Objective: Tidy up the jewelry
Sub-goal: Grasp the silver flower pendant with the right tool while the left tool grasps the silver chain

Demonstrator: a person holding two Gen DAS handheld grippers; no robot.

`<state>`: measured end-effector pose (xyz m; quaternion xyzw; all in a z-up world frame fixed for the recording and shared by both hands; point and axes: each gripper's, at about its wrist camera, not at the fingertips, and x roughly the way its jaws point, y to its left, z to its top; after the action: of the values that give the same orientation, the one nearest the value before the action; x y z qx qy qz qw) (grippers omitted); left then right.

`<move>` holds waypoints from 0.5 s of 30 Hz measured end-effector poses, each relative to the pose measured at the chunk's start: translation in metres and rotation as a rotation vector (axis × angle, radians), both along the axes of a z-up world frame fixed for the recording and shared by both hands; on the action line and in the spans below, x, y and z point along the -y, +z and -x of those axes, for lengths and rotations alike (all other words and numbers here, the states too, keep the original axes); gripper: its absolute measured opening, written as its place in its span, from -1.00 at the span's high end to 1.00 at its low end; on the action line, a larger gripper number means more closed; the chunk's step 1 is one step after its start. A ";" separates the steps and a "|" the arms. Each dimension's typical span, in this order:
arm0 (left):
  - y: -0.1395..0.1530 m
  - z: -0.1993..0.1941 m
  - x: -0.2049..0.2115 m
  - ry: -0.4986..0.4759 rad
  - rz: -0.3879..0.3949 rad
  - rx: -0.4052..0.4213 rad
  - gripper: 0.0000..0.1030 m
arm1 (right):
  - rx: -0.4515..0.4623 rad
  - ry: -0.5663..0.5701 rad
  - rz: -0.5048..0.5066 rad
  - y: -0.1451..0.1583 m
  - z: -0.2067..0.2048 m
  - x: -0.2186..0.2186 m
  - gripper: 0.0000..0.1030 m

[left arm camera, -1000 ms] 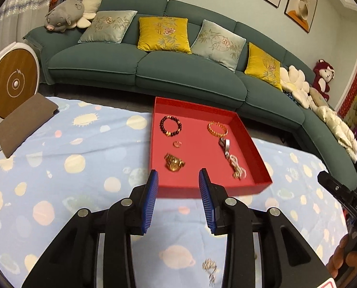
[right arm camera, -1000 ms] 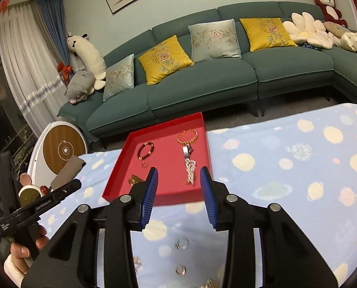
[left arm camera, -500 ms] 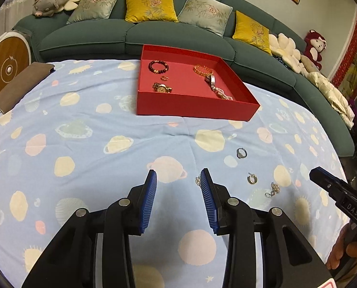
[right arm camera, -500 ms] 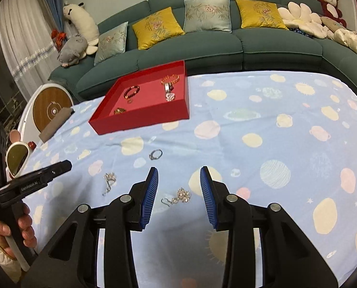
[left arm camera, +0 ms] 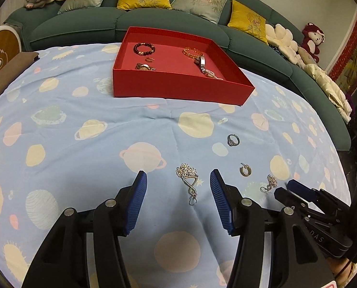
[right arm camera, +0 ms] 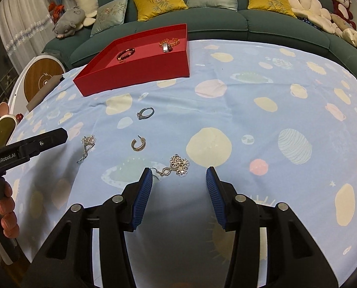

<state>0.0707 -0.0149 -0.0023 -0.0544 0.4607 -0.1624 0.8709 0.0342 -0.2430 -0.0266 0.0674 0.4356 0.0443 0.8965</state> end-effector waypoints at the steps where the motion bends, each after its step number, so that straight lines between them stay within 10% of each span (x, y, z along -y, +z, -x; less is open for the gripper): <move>1: 0.000 0.000 0.001 -0.003 -0.003 0.001 -0.02 | -0.001 0.005 0.004 -0.001 -0.001 -0.001 0.12; 15: -0.007 -0.002 -0.001 0.001 -0.023 -0.017 -0.02 | 0.006 0.010 0.021 -0.009 -0.013 -0.008 0.12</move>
<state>0.0729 -0.0143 -0.0093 -0.0460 0.4698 -0.1562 0.8676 0.0475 -0.2346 -0.0351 0.0557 0.4339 0.0442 0.8981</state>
